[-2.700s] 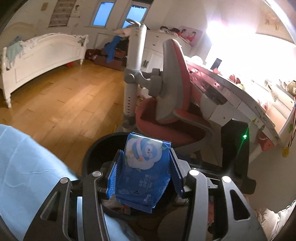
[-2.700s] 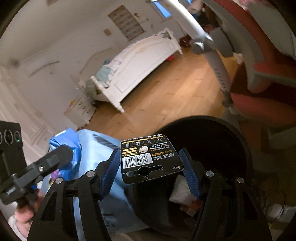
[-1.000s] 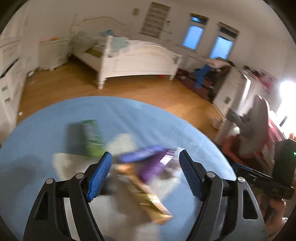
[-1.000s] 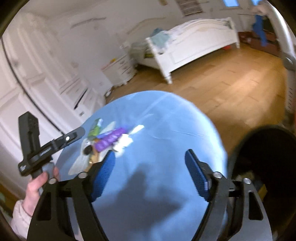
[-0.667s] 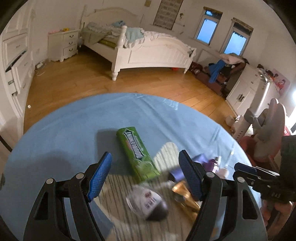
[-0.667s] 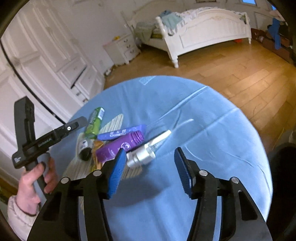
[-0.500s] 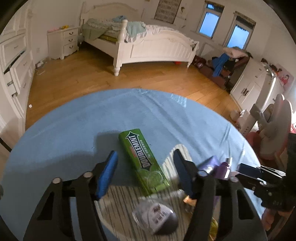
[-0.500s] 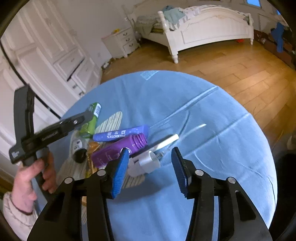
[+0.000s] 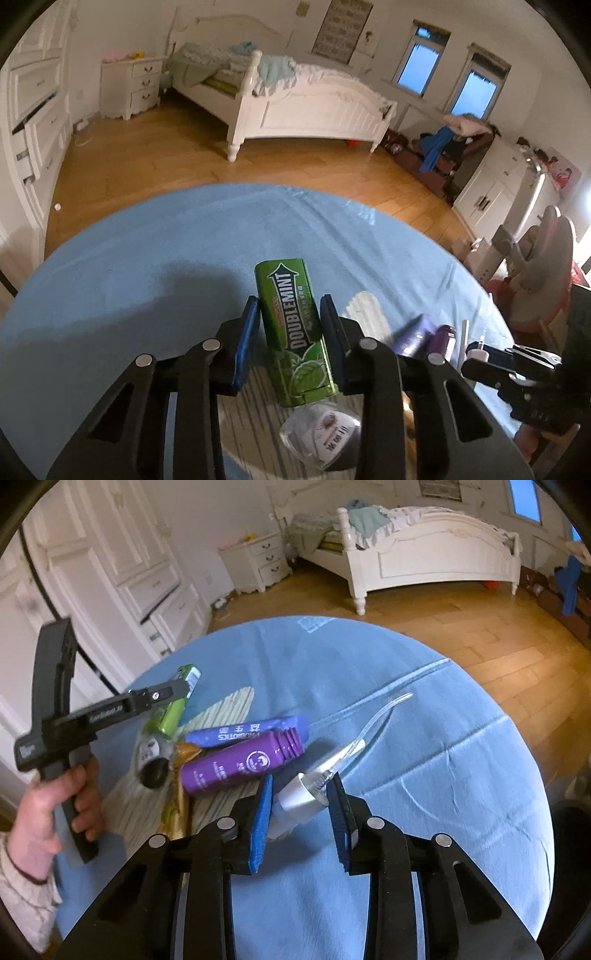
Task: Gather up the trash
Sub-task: 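Grasp the green gum box with left tool while right tool grasps the white toothbrush, then carry the gum box and toothbrush over the bin and open both tools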
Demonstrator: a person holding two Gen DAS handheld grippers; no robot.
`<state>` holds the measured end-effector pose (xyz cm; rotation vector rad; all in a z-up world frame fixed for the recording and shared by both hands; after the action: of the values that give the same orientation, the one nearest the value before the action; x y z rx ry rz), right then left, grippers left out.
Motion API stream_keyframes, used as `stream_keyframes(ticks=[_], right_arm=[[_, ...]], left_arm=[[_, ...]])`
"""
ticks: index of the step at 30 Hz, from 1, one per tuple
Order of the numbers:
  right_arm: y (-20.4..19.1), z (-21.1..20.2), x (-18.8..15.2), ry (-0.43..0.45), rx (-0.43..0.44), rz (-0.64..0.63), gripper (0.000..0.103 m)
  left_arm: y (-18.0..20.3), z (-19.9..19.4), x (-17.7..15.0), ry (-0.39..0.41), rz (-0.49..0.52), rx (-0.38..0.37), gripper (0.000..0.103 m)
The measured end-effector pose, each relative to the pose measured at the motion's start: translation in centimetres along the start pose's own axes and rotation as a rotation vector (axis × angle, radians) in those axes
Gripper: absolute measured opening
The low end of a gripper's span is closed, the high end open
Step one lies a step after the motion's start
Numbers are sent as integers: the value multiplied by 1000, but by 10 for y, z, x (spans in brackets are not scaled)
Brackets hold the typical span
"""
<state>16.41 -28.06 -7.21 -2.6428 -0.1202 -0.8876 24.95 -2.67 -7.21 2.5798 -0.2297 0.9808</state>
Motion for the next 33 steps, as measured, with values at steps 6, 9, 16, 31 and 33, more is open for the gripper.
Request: stream_keyframes(ticks=[6,9,16,31,33], right_arm=[[17,-47,-9,113,74,77,30],[28,-70,-14,160,86,110,30],[63,-124,-40,261,52,187,31],[178,-191,-115,352,-93,422,31],[192,-194,-127,352,-104,455,31]], left_arm=[[41,-39,-5,72,52,-69,31],[68,-51,-5,101,91,-111,31],[143,-57,-11,104,170,-248,31],[303,-4,-66,-45,329,-467,31],[320,5,-73,-66,347,-479,31]])
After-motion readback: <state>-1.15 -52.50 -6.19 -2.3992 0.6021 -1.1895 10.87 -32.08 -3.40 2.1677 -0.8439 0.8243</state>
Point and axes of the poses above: each gripper's, at about its wrist camera, not at the fingertips, and z roughly the way its jaws point, y to its right, x to its top, the point moved 2 cm from there along z, roughly the way its jaws point
